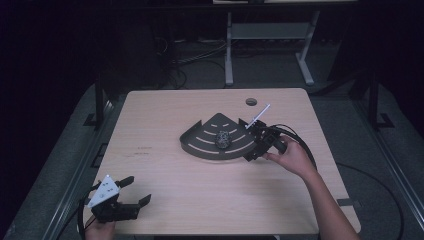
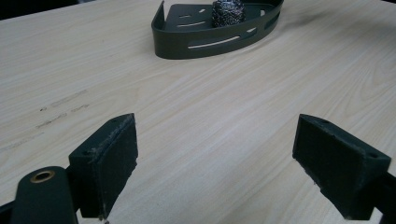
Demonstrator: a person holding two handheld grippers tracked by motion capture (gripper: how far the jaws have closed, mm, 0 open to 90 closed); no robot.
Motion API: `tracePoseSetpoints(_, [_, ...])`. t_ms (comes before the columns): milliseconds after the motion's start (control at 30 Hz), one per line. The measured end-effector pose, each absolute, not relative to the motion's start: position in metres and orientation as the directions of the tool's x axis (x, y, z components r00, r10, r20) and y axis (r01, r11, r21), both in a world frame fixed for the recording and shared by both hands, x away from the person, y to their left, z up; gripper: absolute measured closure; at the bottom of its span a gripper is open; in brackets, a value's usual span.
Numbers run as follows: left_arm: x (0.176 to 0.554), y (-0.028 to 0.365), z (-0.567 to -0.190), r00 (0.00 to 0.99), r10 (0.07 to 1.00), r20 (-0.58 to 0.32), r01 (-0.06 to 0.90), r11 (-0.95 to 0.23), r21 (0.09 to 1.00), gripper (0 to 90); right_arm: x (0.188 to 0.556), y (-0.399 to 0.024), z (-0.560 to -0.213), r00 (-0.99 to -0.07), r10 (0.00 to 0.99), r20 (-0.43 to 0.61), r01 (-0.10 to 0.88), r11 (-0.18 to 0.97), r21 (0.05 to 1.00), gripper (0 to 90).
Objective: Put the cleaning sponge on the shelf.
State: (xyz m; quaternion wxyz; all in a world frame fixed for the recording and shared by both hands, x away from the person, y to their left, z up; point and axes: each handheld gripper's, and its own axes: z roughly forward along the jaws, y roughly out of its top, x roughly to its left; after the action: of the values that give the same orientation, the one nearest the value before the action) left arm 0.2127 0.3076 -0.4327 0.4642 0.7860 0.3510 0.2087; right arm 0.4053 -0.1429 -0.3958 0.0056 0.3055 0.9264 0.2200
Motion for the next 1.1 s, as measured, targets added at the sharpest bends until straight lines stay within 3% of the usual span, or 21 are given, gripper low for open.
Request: tracePoseSetpoints(1100, [0.213,0.305,-0.434,0.668,0.745,0.005,0.362,-0.330,0.872,13.3,0.370,-0.178,-0.416,-0.794,0.590,0.146,0.588,0.687,0.426,17.1])
